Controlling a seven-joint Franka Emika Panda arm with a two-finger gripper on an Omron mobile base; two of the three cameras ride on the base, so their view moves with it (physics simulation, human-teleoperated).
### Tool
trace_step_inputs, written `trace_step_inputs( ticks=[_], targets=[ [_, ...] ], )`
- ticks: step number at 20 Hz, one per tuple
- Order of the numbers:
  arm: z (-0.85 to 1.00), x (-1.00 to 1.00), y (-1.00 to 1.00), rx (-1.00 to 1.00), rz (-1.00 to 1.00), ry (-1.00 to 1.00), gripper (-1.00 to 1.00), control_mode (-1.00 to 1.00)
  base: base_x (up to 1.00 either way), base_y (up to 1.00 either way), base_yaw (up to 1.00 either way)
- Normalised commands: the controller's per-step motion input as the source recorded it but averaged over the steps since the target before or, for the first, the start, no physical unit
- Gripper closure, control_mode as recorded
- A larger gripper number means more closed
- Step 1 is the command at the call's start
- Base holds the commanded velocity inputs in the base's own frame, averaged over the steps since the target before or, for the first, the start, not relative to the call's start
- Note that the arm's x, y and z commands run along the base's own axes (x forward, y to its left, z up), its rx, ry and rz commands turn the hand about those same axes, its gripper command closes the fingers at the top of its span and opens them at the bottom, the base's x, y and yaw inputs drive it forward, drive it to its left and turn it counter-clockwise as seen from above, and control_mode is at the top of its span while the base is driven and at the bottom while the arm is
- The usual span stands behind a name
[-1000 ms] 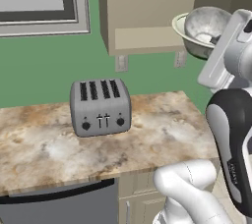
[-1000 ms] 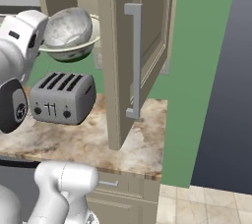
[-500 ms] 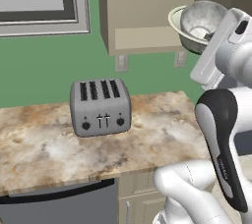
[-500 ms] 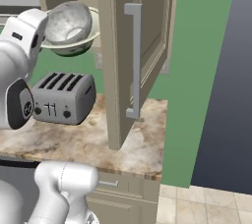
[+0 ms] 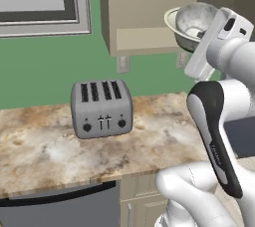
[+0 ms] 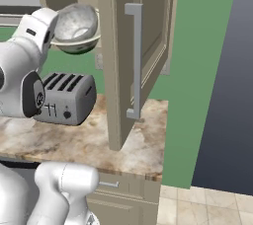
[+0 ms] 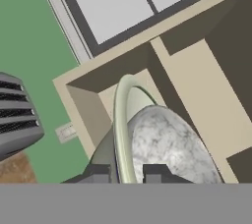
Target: Pick up the bowls on the counter and stack them on top of one another in the open cabinet. Place the smaller bowl on top of the larger bowl.
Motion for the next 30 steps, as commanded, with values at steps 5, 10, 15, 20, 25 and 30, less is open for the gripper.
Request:
trace_step_inputs(
  ticks=[5,10,15,20,25,30],
  targets=[
    [0.1,0.3,0.0,0.0,0.0,0.1,1.0,-1.0,0.0,0.0,0.0],
    [0.08,0.31,0.0,0.0,0.0,0.08,1.0,-1.0,0.0,0.0,0.0],
    [0.0,0.31,0.0,0.0,0.0,0.03,1.0,-1.0,0.0,0.0,0.0],
    [0.0,0.37,0.0,0.0,0.0,0.0,1.0,-1.0,0.0,0.0,0.0],
    [0.0,0.26,-0.05,0.0,0.0,0.0,1.0,-1.0,0.0,0.0,0.0],
    [0.0,0.12,-0.13,0.0,0.0,0.0,1.0,-1.0,0.0,0.0,0.0]
  ],
)
